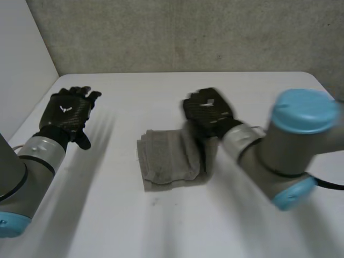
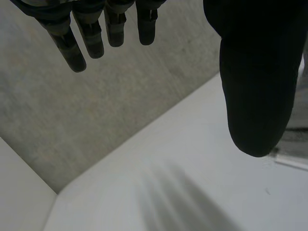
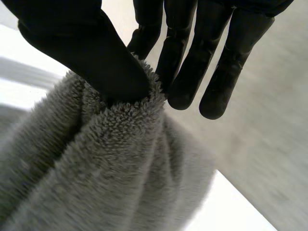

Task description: Fold the towel.

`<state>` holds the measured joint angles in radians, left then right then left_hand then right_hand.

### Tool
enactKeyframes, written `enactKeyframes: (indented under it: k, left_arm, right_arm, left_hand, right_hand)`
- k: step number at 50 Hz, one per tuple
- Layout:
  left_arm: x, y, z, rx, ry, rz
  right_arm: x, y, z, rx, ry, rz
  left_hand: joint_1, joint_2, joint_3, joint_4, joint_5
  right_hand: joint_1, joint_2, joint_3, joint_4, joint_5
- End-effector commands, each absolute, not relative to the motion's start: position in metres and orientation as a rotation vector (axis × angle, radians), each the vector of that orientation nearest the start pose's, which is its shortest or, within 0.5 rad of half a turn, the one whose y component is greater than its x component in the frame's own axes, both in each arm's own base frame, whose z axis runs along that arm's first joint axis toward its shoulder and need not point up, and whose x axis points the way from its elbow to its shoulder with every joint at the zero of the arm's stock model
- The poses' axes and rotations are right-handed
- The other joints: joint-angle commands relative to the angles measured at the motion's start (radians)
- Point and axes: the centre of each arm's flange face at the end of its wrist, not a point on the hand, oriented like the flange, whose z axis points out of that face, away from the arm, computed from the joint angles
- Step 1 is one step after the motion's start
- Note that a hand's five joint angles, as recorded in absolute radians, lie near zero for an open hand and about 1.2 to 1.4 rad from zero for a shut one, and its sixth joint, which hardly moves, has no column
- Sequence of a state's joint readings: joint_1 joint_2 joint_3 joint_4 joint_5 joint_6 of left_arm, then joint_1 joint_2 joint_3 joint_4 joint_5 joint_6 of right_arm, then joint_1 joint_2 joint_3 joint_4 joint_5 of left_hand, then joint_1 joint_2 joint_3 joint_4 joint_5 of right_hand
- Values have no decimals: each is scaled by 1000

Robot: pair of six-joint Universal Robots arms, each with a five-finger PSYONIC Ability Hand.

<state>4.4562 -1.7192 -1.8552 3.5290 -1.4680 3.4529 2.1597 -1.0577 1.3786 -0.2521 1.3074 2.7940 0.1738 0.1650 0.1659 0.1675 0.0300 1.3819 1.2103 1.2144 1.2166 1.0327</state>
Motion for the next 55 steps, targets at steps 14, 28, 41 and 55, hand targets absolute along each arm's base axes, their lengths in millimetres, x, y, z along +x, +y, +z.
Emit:
enactKeyframes:
  k: [14, 28, 41, 55]
  left_arm:
    - [-220, -280, 246, 700, 2077, -2317]
    - [-294, -269, 227, 781, 2563, -2218]
    - [-320, -266, 150, 612, 2814, -1858]
    - [-305, -251, 121, 646, 2853, -1673]
  right_arm:
    - [403, -194, 175, -1338, 1646, -1659]
    - [321, -262, 225, -615, 1903, -1619]
    - [327, -277, 169, -612, 2133, -1324]
    - [336, -287, 137, -897, 2184, -1374]
  left_hand:
    - [1, 10, 9, 7, -30]
    - [1, 10, 9, 7, -30]
    - [1, 10, 9, 7, -30]
    - [1, 10, 9, 7, -30]
  right_hand:
    - [-1207, -1036, -1040, -1042, -1033]
    - [-1207, -1036, -1040, -1042, -1033]
    - [-1207, -1036, -1040, -1042, -1033]
    - [-1207, -1036, -1040, -1042, -1033]
